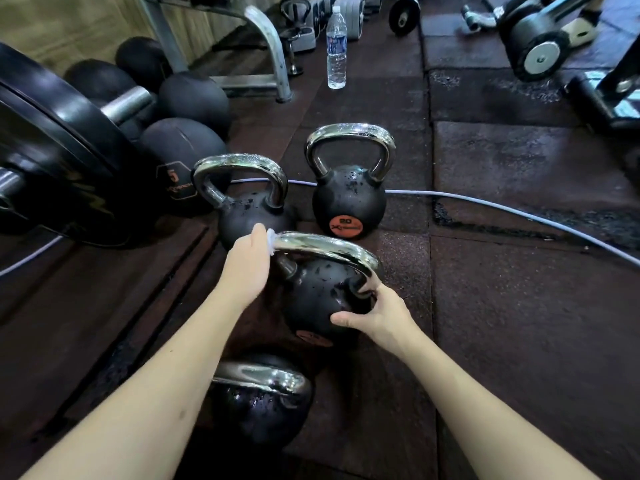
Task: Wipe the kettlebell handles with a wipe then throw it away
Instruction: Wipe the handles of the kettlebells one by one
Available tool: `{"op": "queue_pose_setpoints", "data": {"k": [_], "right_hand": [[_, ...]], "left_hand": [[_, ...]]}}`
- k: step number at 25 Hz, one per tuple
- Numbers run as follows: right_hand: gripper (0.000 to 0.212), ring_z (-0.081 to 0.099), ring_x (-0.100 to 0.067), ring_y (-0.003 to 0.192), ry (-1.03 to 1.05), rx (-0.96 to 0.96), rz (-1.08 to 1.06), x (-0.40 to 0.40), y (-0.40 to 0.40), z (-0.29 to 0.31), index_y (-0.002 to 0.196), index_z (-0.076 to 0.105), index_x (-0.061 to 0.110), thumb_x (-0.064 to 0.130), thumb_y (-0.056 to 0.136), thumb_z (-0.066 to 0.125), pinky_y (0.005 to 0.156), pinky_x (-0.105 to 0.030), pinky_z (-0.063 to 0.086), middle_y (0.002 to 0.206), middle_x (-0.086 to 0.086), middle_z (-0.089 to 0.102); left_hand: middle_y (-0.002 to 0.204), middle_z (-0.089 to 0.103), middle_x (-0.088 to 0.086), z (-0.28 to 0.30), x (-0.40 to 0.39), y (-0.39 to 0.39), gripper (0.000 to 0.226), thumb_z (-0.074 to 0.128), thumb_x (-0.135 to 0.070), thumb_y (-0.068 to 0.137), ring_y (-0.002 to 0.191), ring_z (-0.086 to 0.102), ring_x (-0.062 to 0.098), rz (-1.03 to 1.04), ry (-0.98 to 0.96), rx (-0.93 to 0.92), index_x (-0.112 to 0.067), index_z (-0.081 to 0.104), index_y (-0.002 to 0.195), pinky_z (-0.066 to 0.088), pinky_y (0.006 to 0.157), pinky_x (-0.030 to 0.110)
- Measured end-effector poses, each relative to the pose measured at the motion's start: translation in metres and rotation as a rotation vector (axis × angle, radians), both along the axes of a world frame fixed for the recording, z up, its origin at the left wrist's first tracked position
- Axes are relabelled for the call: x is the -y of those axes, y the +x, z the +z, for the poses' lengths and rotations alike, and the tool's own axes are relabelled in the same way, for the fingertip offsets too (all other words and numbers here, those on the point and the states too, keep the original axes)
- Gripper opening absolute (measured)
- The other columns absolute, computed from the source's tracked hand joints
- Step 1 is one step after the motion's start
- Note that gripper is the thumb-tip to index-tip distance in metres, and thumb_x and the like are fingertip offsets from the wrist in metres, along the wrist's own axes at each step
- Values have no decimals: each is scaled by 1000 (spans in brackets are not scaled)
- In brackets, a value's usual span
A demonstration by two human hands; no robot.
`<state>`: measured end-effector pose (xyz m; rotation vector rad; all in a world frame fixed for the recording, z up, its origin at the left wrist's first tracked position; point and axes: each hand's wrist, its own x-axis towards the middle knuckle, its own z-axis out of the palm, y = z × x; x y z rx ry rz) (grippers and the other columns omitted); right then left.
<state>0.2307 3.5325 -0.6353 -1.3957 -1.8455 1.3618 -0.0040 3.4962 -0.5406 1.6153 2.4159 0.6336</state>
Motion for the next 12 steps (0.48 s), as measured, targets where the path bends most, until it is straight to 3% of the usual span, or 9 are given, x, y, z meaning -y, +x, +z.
{"op": "queue_pose_setpoints", "data": {"k": [3, 5, 7, 9, 12], "right_hand": [[55, 61, 5, 96, 11, -16, 16, 0, 0, -3, 95, 60, 44, 44, 53, 97, 83, -12, 44, 99, 20, 68], [70, 65, -2, 104, 16, -25, 10, -1, -3, -9, 109, 63, 41, 53, 48, 96, 95, -25, 50, 106, 16, 71], [82, 66, -4, 107, 18, -31, 8, -2, -4, -10, 116, 63, 42, 60, 43, 94, 99, -31, 51, 110, 15, 73], [77, 65, -2, 101, 24, -11, 18, -2, -5, -6, 113, 64, 40, 61, 44, 88, 89, -25, 50, 105, 15, 72], [69, 65, 0, 94, 54, -16, 39, 0, -4, 2, 109, 65, 28, 61, 49, 71, 69, -15, 46, 90, 19, 69]], "left_hand": [[92, 61, 30, -3, 1, 11, 15, 39, -9, 105, 90, 58, 50, 19, 45, -13, -3, 44, 93, 43, 75, 51], [93, 65, 25, 7, -3, 25, 10, 44, -4, 99, 87, 62, 46, -82, 98, -279, -2, 53, 98, 44, 68, 47], [85, 68, 14, 22, -9, 51, 23, 35, -11, 88, 78, 66, 39, -208, 120, -561, -13, 58, 91, 43, 61, 40], [75, 67, 6, 31, -10, 91, 34, 26, -20, 83, 69, 64, 32, -393, 94, -701, -20, 60, 80, 39, 60, 37], [70, 62, 6, 18, -12, 125, 32, 44, -26, 95, 69, 59, 30, -502, 118, -634, -16, 64, 72, 38, 65, 39]]}}
